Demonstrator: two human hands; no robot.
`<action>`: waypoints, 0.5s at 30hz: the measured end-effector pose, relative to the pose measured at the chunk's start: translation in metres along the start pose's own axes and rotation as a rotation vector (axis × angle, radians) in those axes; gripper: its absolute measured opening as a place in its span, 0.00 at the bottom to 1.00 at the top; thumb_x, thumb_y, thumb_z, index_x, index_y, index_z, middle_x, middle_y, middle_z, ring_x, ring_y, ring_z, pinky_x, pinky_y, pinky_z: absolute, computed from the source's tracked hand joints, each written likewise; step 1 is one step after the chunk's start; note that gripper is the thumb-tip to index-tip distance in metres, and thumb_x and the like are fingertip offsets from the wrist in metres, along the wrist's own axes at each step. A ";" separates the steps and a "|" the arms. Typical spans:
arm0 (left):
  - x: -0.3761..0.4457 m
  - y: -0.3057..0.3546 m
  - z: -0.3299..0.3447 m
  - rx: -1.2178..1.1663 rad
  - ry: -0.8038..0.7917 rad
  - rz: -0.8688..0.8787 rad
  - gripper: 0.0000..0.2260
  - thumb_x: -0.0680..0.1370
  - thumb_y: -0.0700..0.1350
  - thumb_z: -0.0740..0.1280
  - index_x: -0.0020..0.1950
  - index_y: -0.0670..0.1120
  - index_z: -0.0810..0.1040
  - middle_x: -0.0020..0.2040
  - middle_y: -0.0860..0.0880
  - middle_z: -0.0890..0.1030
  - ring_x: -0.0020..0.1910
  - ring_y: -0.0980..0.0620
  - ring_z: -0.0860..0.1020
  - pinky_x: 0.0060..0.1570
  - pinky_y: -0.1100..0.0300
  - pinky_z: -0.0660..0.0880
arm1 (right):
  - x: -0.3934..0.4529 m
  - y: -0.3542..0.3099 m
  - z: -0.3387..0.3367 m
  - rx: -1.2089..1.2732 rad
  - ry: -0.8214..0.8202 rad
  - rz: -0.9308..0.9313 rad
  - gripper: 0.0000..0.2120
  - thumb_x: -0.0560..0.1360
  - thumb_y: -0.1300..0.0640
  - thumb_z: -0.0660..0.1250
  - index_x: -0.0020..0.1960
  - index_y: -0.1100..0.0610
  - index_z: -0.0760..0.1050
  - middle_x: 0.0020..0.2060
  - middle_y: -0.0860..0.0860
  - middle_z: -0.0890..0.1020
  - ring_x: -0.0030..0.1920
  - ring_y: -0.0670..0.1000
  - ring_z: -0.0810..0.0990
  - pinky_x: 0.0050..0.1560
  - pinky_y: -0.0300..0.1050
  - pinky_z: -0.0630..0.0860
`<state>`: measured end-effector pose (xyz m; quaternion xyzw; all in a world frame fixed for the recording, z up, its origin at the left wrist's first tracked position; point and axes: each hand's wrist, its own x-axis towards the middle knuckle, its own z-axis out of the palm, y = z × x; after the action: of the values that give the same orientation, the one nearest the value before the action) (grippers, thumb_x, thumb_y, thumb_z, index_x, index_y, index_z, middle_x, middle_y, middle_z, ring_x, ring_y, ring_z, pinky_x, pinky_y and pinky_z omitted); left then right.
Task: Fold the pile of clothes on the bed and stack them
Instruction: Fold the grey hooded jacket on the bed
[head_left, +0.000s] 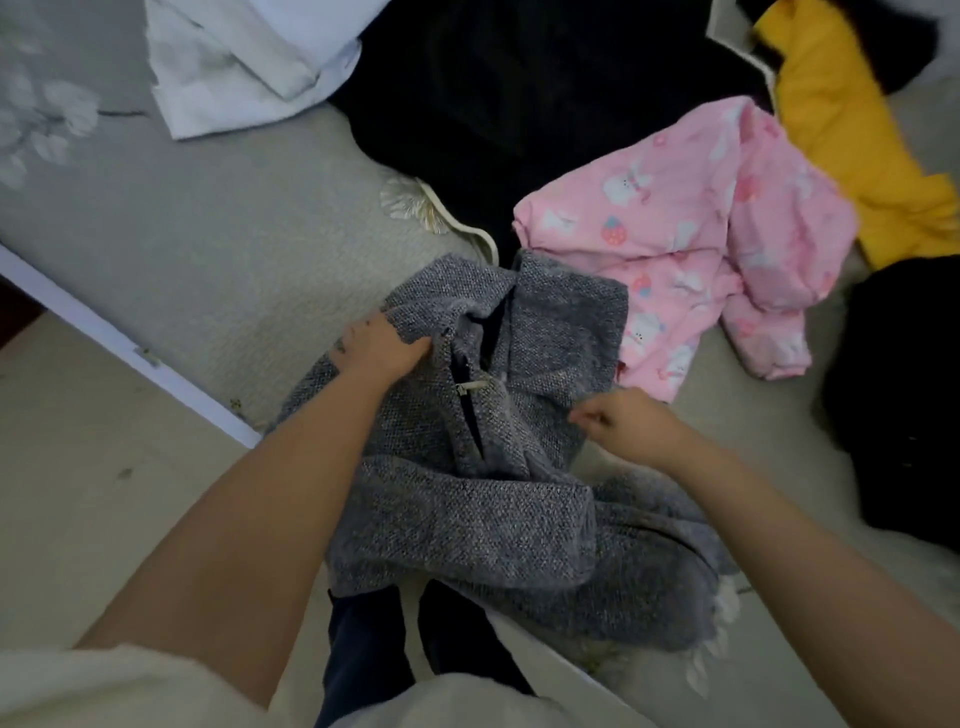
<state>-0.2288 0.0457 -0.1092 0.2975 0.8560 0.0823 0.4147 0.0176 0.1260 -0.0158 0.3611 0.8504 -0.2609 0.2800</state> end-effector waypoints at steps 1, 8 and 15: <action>0.004 -0.006 0.000 -0.028 -0.063 0.007 0.31 0.75 0.58 0.64 0.72 0.43 0.61 0.69 0.39 0.66 0.68 0.38 0.65 0.67 0.41 0.61 | 0.010 -0.009 -0.002 0.013 0.011 -0.025 0.13 0.78 0.59 0.59 0.59 0.58 0.77 0.54 0.54 0.81 0.52 0.54 0.79 0.55 0.45 0.73; -0.030 -0.049 -0.014 -0.184 0.128 0.220 0.08 0.79 0.43 0.61 0.53 0.40 0.76 0.41 0.45 0.75 0.46 0.44 0.73 0.37 0.60 0.59 | 0.084 -0.059 0.013 0.031 0.023 0.049 0.17 0.80 0.51 0.56 0.65 0.56 0.71 0.60 0.56 0.77 0.62 0.58 0.72 0.67 0.59 0.61; -0.078 -0.130 -0.026 -0.048 0.268 -0.031 0.08 0.78 0.45 0.62 0.45 0.41 0.70 0.41 0.42 0.74 0.41 0.47 0.71 0.34 0.57 0.58 | 0.080 -0.116 0.071 -0.112 -0.009 0.008 0.26 0.77 0.38 0.53 0.69 0.53 0.65 0.56 0.52 0.78 0.62 0.56 0.72 0.68 0.69 0.40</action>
<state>-0.2687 -0.1013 -0.0912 0.2604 0.9061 0.1354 0.3047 -0.0967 0.0481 -0.0909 0.3470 0.8610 -0.2132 0.3046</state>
